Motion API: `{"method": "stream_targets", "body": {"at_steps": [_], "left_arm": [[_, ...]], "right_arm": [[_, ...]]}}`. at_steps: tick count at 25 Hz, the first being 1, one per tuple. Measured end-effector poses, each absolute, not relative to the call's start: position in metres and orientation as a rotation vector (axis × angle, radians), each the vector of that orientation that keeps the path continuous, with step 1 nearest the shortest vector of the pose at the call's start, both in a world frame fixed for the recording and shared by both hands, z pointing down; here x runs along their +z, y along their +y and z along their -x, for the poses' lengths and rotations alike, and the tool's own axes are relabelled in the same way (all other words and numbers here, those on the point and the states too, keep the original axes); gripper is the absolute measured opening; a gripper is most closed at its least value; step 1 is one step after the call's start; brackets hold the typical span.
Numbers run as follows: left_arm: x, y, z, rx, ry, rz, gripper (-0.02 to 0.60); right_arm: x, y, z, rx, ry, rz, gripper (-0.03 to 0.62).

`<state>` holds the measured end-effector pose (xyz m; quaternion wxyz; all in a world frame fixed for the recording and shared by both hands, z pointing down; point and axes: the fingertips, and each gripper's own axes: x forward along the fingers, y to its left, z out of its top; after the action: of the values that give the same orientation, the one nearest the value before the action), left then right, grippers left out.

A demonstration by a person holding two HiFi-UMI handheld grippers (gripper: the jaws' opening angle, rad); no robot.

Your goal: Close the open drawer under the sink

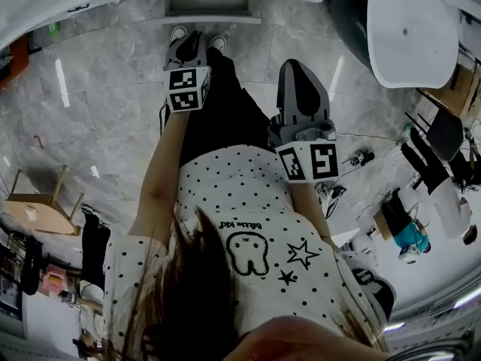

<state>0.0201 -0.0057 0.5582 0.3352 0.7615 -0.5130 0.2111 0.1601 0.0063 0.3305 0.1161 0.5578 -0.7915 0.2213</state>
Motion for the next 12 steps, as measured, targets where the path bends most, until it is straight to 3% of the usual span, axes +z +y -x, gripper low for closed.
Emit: {"method": "stream_targets", "body": {"at_steps": [8, 12], "left_arm": [[0.624, -0.015, -0.015, 0.616, -1.376, -1.908, 0.020], [0.660, -0.013, -0.026, 0.637, -1.314, -1.880, 0.069]], "right_arm": [[0.366, 0.009, -0.145, 0.670, -2.284, -1.551, 0.014], [0.384, 0.014, -0.142, 0.716, -2.255, -1.525, 0.014]]}}
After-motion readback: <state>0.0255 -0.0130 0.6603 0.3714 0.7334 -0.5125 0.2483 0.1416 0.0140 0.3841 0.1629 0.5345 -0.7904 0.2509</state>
